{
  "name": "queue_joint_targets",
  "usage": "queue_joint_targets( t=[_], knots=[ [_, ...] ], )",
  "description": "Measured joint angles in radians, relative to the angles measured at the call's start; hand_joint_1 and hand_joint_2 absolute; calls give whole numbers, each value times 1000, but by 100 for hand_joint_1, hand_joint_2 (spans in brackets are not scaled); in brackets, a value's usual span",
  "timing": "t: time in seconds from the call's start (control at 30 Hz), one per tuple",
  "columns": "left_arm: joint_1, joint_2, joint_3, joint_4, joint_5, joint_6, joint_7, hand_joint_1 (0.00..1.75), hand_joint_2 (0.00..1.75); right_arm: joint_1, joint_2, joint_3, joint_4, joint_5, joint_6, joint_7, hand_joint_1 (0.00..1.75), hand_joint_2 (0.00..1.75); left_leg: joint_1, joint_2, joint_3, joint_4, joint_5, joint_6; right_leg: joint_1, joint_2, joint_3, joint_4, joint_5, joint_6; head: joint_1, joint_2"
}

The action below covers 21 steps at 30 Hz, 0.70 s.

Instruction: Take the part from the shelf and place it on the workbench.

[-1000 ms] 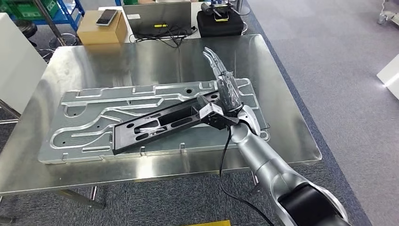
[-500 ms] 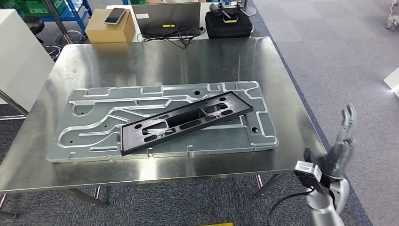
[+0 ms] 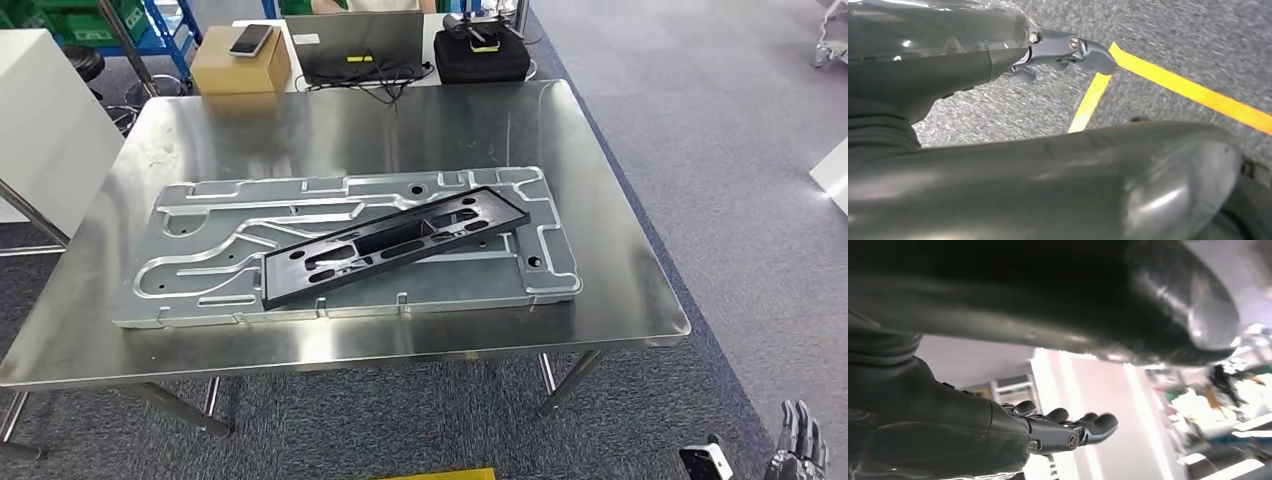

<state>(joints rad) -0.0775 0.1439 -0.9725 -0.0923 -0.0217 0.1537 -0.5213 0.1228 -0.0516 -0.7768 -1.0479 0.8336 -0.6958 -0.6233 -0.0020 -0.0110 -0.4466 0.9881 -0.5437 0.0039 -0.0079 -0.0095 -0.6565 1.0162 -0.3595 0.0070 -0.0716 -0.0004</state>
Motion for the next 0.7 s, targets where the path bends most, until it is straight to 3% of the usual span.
queue_joint_targets(
  t=[0.07,0.1,0.13,0.17,0.23,0.27,0.33,0.4,0.47,0.5,0.57,0.6,0.63,0.7],
  knots=[
    [0,0,0,0,1,-1,-1,0,0,-2,1,-41,55,12,0,0,0,0,-3,4,-9,-5,21,15,-6,3,-2,-3,10,14,0,0],
    [0,0,0,0,0,-1,-1,0,0,-2,2,-56,76,13,-1,0,0,0,-3,6,-16,-8,34,22,-9,5,-8,5,-7,20,0,0],
    [0,0,0,0,0,-2,-1,0,0,-2,2,-69,93,14,-1,0,0,0,-1,9,-27,-12,48,29,-11,6,-16,31,-44,25,0,0],
    [-1,0,0,0,0,-2,-1,0,0,-4,2,-80,107,18,-1,0,0,0,0,12,-40,-13,60,33,-13,8,-28,77,-100,29,0,0],
    [1,0,0,0,0,-4,-1,0,0,-13,2,-101,137,49,-1,0,0,0,-1,16,-69,-12,82,37,-14,8,-46,198,-203,36,0,0],
    [1,0,0,0,0,-7,-1,0,0,-21,2,-114,163,83,-1,0,0,0,-1,19,-84,-9,92,36,-14,8,-45,246,-223,39,0,0],
    [1,-2,0,0,0,-12,2,0,0,-45,0,-156,243,180,0,11,0,0,0,21,-115,0,110,31,-15,7,1,254,-195,43,0,0],
    [0,-6,0,0,0,-15,9,0,0,-72,-4,-200,352,287,10,61,0,0,2,22,-142,13,123,23,-14,7,107,141,-160,40,0,0],
    [-2,-10,0,0,0,-16,17,0,0,-94,-8,-224,466,368,35,154,0,0,1,22,-158,24,135,12,-9,8,193,17,-174,26,0,0],
    [-2,-11,0,0,0,-16,22,0,0,-101,-8,-228,517,395,54,200,0,0,1,22,-162,26,142,5,-6,8,210,-15,-185,18,0,0],
    [1,-13,-1,0,0,-17,31,0,0,-110,-4,-234,610,428,133,297,0,0,2,22,-168,26,154,-9,-5,6,203,-28,-178,1,0,0],
    [3,-14,-2,0,0,-19,36,0,0,-115,1,-238,648,436,199,354,0,0,4,21,-174,33,142,-15,-6,4,194,-30,-168,-7,0,0],
    [5,-15,-3,0,0,-22,41,0,0,-120,6,-241,680,440,280,419,0,0,5,20,-183,56,111,-21,-7,3,183,-32,-156,-16,0,0],
    [7,-16,-8,0,-1,-30,51,0,0,-126,21,-249,729,445,445,550,0,0,8,18,-209,153,7,-30,-5,0,157,-32,-134,-28,0,0]
  ],
)
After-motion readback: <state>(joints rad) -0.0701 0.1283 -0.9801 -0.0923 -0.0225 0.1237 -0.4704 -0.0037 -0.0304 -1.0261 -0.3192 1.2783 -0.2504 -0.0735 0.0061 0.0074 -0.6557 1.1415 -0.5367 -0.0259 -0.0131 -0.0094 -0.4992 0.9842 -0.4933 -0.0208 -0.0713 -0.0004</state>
